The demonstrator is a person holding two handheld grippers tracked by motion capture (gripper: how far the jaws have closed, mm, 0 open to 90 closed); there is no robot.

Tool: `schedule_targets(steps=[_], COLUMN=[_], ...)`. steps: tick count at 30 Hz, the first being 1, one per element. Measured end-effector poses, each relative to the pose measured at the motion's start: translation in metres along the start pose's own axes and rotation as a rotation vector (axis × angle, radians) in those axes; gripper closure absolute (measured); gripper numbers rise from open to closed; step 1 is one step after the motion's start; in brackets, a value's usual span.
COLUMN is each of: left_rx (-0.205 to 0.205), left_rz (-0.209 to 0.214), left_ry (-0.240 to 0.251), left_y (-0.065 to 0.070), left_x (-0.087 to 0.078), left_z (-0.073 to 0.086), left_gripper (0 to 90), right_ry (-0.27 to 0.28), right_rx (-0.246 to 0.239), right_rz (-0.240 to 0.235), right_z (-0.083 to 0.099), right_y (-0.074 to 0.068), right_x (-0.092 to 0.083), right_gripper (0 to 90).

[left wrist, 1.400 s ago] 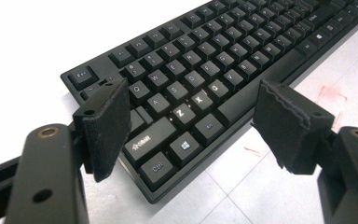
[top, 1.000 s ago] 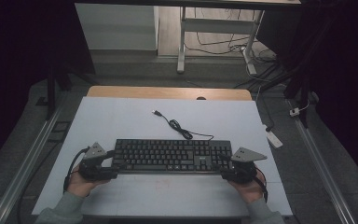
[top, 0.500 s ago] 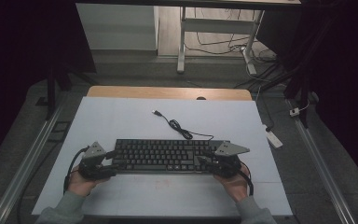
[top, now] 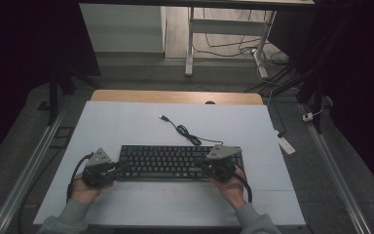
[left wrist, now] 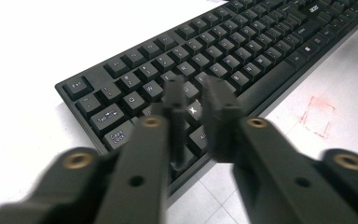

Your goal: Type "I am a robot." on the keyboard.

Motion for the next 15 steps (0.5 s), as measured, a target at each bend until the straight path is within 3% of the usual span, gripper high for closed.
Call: schedule_targets(steps=[2,15], left_rx=[0.001,0.009], left_rz=[0.002,-0.004], left_ry=[-0.001,-0.030], left_y=[0.000,-0.001], left_x=[0.000,0.006], left_z=[0.000,0.001], left_gripper=[88.2,89.0], right_ry=[-0.001,-0.019], right_rx=[-0.008,-0.020], right_rz=[-0.007,-0.046], right_z=[-0.003,-0.019], right_y=[-0.001,-0.013], right_x=[0.006,0.043], right_gripper=[89.5,89.5])
Point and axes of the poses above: each handheld gripper's, and its own axes: x roughly forward along the jaws, z roughly out of its underside, y roughly to its right, the point moved 7 cm from there along x, roughly forward along the jaws, and after that the axes turned 2 degrees about y, right-handed, at the moved point
